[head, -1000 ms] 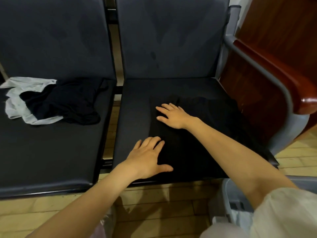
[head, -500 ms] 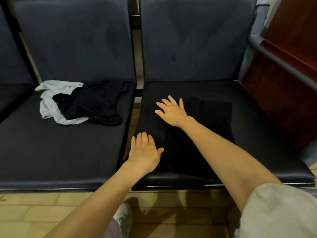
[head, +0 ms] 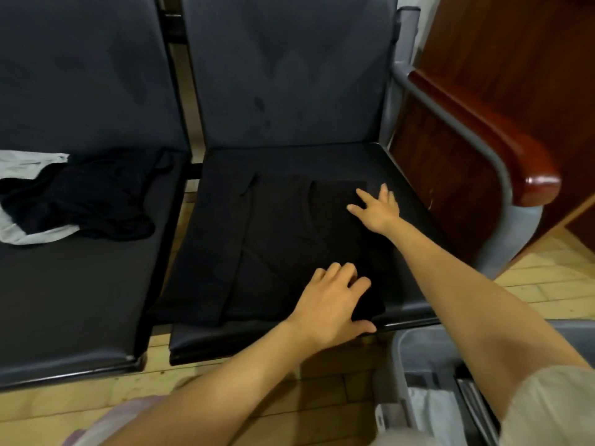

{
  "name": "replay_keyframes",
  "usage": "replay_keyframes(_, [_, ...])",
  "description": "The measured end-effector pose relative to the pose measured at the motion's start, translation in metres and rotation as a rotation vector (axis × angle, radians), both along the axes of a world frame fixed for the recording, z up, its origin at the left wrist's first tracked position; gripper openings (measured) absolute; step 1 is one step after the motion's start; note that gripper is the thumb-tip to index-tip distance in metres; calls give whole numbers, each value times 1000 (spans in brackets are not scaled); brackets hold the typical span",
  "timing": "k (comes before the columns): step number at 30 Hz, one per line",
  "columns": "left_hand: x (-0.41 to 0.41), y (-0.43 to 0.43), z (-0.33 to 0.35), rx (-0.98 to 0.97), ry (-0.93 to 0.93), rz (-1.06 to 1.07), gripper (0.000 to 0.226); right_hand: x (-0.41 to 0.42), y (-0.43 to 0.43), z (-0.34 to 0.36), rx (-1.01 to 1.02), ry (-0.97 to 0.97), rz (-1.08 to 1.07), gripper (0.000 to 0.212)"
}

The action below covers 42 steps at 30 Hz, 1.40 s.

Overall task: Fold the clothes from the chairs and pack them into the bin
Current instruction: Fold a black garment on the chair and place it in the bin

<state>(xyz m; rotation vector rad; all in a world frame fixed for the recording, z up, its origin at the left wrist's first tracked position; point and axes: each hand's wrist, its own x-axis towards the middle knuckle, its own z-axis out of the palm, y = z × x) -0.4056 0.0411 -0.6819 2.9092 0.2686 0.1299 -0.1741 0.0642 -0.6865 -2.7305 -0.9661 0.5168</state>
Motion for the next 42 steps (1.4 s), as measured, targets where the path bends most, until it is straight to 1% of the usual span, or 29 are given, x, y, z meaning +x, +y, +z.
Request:
replay_keyframes(2, [4,-4,-1,5,-1,5,60,1,3,-2,-9,21,25,57])
replay_keyframes(4, [5,-7,0,-48,-46,13,46,0,4,-4,22,12,42,53])
replay_keyframes(6, [2,-7,6,-143,-105,68,31,-3,1,-8,68,-24,64,50])
replay_keyframes(8, [-3,-2,13,-247,-124,136,20,-5,-1,-8,116,-44,73,49])
replay_keyframes(10, [-12,2,19,-375,-134,181,13,-4,2,-4,164,-2,38,50])
replay_keyframes(13, [-29,8,27,-559,-167,232,33,-7,12,8,290,59,-5,51])
replay_keyframes(15, [-41,17,30,-629,-183,276,52,-14,26,20,407,106,-7,48])
replay_keyframes(17, [-56,29,36,-691,-191,330,67,-26,47,33,481,154,1,47])
replay_keyframes(19, [-72,42,41,-753,-184,368,80,-40,73,44,494,171,40,46])
replay_keyframes(21, [-89,53,46,-791,-142,402,87,-60,101,49,453,157,126,45])
replay_keyframes(24, [-108,66,50,-767,-48,436,85,-94,135,37,293,105,296,48])
replay_keyframes(26, [-115,72,50,-694,32,451,77,-109,144,21,153,114,370,51])
replay_keyframes(27, [-118,74,49,-642,74,464,71,-113,145,13,117,101,386,51])
replay_keyframes(28, [-119,76,48,-569,116,477,64,-115,143,7,121,66,398,51])
replay_keyframes(30, [-122,79,44,-387,184,489,51,-118,132,0,207,-18,428,48])
replay_keyframes(32, [-123,81,39,-296,216,494,44,-122,112,-4,277,-65,471,47])
replay_keyframes(33, [-123,83,38,-293,230,494,43,-125,100,-6,270,-81,510,46])
replay_keyframes(35, [-124,85,38,-303,236,490,40,-132,73,-8,183,-117,592,45])
replay_keyframes(37, [-126,86,40,-300,228,476,39,-138,43,-7,130,-153,630,46])
replay_keyframes(39, [-130,87,42,-303,223,450,37,-147,13,1,172,-184,684,43])
replay_keyframes(42, [-146,98,45,-296,165,404,26,-170,-33,15,281,-176,851,36])
